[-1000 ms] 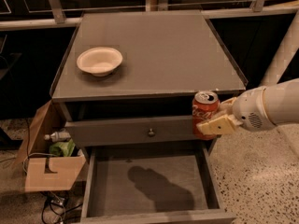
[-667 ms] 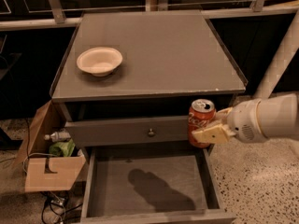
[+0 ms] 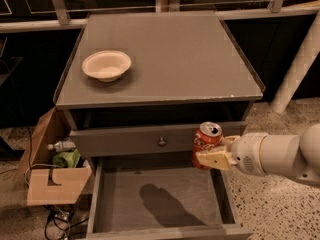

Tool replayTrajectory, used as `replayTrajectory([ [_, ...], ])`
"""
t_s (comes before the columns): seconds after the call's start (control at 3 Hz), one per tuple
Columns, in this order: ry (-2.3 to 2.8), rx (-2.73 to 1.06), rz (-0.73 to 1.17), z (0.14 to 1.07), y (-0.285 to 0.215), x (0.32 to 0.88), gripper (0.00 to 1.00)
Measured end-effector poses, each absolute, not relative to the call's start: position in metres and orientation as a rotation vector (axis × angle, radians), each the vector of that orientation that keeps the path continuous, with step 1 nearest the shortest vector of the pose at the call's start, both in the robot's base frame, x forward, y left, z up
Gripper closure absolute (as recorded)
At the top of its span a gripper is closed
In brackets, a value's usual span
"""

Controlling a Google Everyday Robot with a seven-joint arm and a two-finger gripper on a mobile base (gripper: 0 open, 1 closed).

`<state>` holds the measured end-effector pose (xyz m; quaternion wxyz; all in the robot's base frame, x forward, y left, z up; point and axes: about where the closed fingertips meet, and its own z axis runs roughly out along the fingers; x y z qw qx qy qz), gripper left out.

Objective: Place coke can into middle drawer

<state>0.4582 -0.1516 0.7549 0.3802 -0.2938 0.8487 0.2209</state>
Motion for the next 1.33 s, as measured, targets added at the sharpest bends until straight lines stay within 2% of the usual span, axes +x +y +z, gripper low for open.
replayTrajectory([
  [0.67, 2.194, -0.686, 0.562, 0.745, -0.153, 0.452, 1.00],
  [1.33, 2.310, -0.557, 0.582, 0.668, -0.154, 0.424, 1.00],
])
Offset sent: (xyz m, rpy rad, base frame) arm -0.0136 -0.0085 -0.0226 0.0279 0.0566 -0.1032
